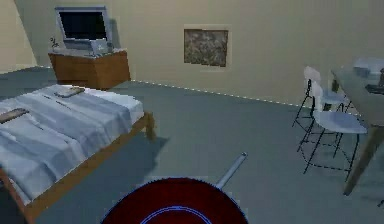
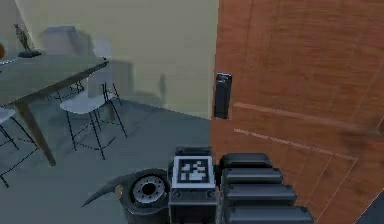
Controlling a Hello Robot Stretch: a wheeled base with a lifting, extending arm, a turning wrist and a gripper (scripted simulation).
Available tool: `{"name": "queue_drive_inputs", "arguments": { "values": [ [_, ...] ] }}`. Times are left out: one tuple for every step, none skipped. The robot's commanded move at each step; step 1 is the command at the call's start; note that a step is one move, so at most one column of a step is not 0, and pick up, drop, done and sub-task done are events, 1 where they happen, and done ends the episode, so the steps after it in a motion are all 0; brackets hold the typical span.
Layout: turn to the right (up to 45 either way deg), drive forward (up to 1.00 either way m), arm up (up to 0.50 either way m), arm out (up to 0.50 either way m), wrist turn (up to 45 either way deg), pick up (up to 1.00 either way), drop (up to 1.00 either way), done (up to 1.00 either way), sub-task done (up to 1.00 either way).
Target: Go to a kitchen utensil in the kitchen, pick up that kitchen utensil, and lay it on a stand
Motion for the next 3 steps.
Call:
{"name": "queue_drive_inputs", "arguments": {
  "values": [
    [0.0,1.0,0.0,0.0,0.0,0.0,0.0,0.0,0.0],
    [-3.0,0.0,0.0,0.0,0.0,0.0,0.0,0.0,0.0],
    [0.0,1.0,0.0,0.0,0.0,0.0,0.0,0.0,0.0]
  ]
}}
